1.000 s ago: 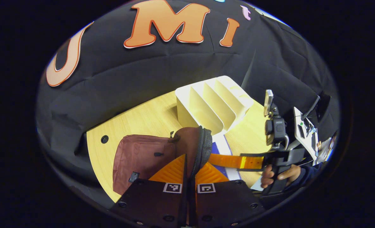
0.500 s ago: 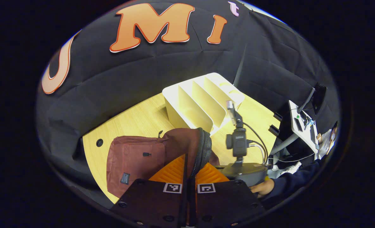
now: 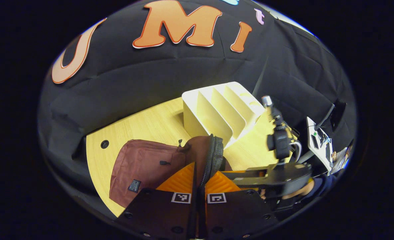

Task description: Open the schoolbag, grab two books from the bookshelf and put them into the schoolbag.

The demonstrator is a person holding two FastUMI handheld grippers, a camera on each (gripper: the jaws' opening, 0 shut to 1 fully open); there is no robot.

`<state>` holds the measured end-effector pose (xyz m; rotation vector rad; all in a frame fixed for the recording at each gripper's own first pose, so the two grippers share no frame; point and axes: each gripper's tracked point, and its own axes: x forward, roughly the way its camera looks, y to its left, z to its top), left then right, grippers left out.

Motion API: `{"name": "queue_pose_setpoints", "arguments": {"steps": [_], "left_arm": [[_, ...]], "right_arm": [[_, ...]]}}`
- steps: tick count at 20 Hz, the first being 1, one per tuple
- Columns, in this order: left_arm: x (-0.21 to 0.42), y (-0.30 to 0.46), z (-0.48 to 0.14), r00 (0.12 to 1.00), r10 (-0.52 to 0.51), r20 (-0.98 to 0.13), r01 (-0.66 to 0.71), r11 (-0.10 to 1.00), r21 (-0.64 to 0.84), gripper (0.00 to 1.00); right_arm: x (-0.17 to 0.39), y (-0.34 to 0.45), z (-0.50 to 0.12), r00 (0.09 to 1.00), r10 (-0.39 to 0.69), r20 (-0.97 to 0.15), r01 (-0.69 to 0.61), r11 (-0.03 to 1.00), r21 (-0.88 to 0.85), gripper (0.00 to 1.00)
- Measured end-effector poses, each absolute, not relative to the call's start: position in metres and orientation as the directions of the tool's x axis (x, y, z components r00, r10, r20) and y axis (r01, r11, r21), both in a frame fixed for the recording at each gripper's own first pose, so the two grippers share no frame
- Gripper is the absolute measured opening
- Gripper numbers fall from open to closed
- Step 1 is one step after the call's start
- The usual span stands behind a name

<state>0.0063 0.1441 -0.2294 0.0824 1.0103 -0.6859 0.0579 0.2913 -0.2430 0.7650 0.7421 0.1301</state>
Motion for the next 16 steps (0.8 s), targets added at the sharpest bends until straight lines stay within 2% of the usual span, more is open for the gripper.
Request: {"name": "queue_pose_setpoints", "arguments": {"steps": [3,8,16], "left_arm": [[0.007,0.148,-0.236,0.350,-0.478,-0.806,0.571,0.791,-0.220,0.04],[-0.005,0.135,-0.250,0.362,-0.427,-0.829,0.549,0.816,-0.180,0.04],[-0.025,0.104,-0.276,0.395,-0.278,-0.876,0.368,0.921,-0.126,0.20]], "right_arm": [[0.053,0.263,-0.217,0.778,0.315,-0.544,0.144,0.753,0.642,0.86],[0.048,0.199,-0.183,0.819,0.254,-0.515,0.106,0.815,0.570,0.86],[0.057,0.089,-0.134,0.857,0.235,-0.458,-0.010,0.897,0.442,0.86]]}}
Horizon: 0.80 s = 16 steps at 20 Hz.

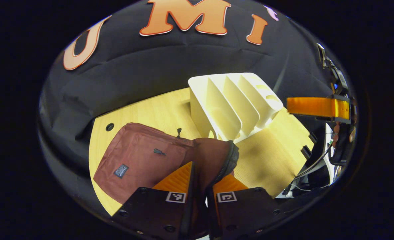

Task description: Open the schoolbag, grab two books from the bookshelf and put them into the schoolbag.

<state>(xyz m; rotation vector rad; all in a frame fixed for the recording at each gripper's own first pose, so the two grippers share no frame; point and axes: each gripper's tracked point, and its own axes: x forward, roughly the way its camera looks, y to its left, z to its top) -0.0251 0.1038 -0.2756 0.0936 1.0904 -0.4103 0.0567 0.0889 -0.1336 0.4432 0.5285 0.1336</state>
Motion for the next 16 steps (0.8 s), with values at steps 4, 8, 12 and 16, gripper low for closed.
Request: {"name": "queue_pose_setpoints", "arguments": {"steps": [4,8,12,16], "left_arm": [[-0.035,0.092,-0.276,0.437,-0.211,-0.875,0.271,0.958,-0.096,0.39],[-0.048,0.076,-0.262,0.476,-0.161,-0.865,0.178,0.980,-0.084,0.61],[-0.053,0.053,-0.241,0.536,-0.101,-0.838,0.130,0.991,-0.037,0.95],[-0.037,0.022,-0.199,0.638,-0.085,-0.765,0.096,0.995,-0.030,0.95]], "right_arm": [[0.058,0.056,-0.125,0.863,0.255,-0.436,-0.073,0.917,0.393,0.87],[0.053,0.033,-0.121,0.853,0.293,-0.432,-0.127,0.920,0.371,0.87],[0.045,0.013,-0.107,0.858,0.318,-0.403,-0.178,0.921,0.346,0.87],[0.040,-0.006,-0.085,0.892,0.291,-0.347,-0.201,0.941,0.272,0.87]]}}
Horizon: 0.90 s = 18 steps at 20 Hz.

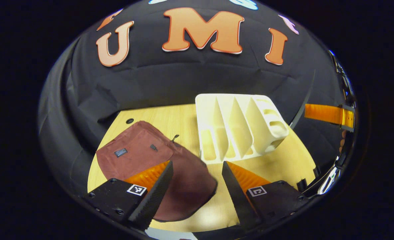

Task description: Open the schoolbag, grab two books from the bookshelf and put them into the schoolbag.

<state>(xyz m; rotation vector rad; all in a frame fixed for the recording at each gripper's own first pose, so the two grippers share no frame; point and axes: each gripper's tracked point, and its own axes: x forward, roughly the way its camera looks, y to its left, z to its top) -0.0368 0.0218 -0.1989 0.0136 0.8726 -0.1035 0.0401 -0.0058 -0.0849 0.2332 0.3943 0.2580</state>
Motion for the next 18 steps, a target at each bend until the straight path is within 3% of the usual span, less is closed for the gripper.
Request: {"name": "queue_pose_setpoints", "arguments": {"steps": [5,8,14,18], "left_arm": [[-0.003,-0.006,-0.116,0.816,-0.070,-0.574,0.098,0.995,0.018,0.98],[0.015,-0.020,-0.070,0.894,-0.067,-0.443,0.089,0.996,0.029,0.97],[0.029,-0.027,0.006,0.989,-0.051,-0.139,0.055,0.998,0.026,0.95],[0.031,-0.019,0.025,0.997,-0.030,-0.068,0.031,0.999,0.015,0.96]], "right_arm": [[0.039,-0.032,-0.046,0.957,0.185,-0.225,-0.149,0.974,0.169,0.88],[0.034,-0.040,-0.019,0.983,0.129,-0.129,-0.115,0.987,0.113,0.94],[0.023,-0.046,0.025,1.000,0.022,0.022,-0.022,1.000,0.020,0.94],[0.017,-0.039,0.055,0.988,-0.034,0.151,0.040,0.998,-0.038,0.94]]}}
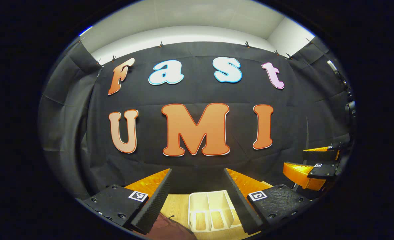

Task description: Open the schoolbag, grab two books from the bookshelf and put them into the schoolbag.

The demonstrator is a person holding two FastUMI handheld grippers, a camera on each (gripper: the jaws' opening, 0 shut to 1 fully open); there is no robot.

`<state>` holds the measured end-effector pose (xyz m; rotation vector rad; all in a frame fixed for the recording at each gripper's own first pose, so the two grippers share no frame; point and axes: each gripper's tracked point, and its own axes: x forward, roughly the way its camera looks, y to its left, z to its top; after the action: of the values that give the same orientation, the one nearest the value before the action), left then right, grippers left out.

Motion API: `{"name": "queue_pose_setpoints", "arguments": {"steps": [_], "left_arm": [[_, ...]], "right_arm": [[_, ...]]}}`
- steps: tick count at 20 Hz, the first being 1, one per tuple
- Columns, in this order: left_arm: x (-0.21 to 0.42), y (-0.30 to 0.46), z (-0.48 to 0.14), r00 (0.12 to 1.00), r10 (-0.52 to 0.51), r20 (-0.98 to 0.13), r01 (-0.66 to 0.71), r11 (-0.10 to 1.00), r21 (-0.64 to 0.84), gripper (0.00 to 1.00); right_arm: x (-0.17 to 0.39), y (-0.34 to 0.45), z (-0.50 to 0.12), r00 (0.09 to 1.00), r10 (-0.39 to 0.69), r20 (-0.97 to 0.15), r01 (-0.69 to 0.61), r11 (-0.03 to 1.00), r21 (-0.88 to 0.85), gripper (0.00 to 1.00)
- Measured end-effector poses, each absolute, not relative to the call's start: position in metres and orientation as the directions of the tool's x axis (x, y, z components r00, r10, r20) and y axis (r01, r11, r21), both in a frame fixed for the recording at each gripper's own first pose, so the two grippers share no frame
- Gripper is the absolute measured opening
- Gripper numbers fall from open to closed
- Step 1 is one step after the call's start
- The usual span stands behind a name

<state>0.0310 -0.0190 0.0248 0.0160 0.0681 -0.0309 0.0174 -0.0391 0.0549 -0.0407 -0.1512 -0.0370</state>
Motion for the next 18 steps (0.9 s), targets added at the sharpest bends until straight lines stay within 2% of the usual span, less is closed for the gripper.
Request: {"name": "queue_pose_setpoints", "arguments": {"steps": [4,5,7,8,18], "left_arm": [[0.029,-0.019,0.026,0.999,-0.039,-0.033,0.039,0.999,0.025,0.94],[0.029,-0.018,0.022,0.999,-0.036,-0.039,0.037,0.999,0.027,0.96],[0.030,-0.016,0.012,0.997,-0.045,-0.060,0.046,0.999,0.013,0.94],[0.031,-0.011,0.005,0.996,-0.056,-0.064,0.057,0.998,0.013,0.96],[0.037,0.008,-0.018,0.993,-0.061,-0.103,0.066,0.997,0.042,0.94]], "right_arm": [[0.017,-0.030,0.065,0.981,-0.062,0.182,0.066,0.998,-0.018,0.93],[0.018,-0.027,0.062,0.981,-0.063,0.182,0.066,0.998,-0.012,0.93],[0.018,-0.022,0.055,0.982,-0.061,0.181,0.062,0.998,-0.002,0.93],[0.020,-0.021,0.053,0.981,-0.065,0.181,0.066,0.998,0.000,0.93],[0.032,0.007,0.040,0.988,-0.058,0.144,0.061,0.998,-0.018,0.93]]}}
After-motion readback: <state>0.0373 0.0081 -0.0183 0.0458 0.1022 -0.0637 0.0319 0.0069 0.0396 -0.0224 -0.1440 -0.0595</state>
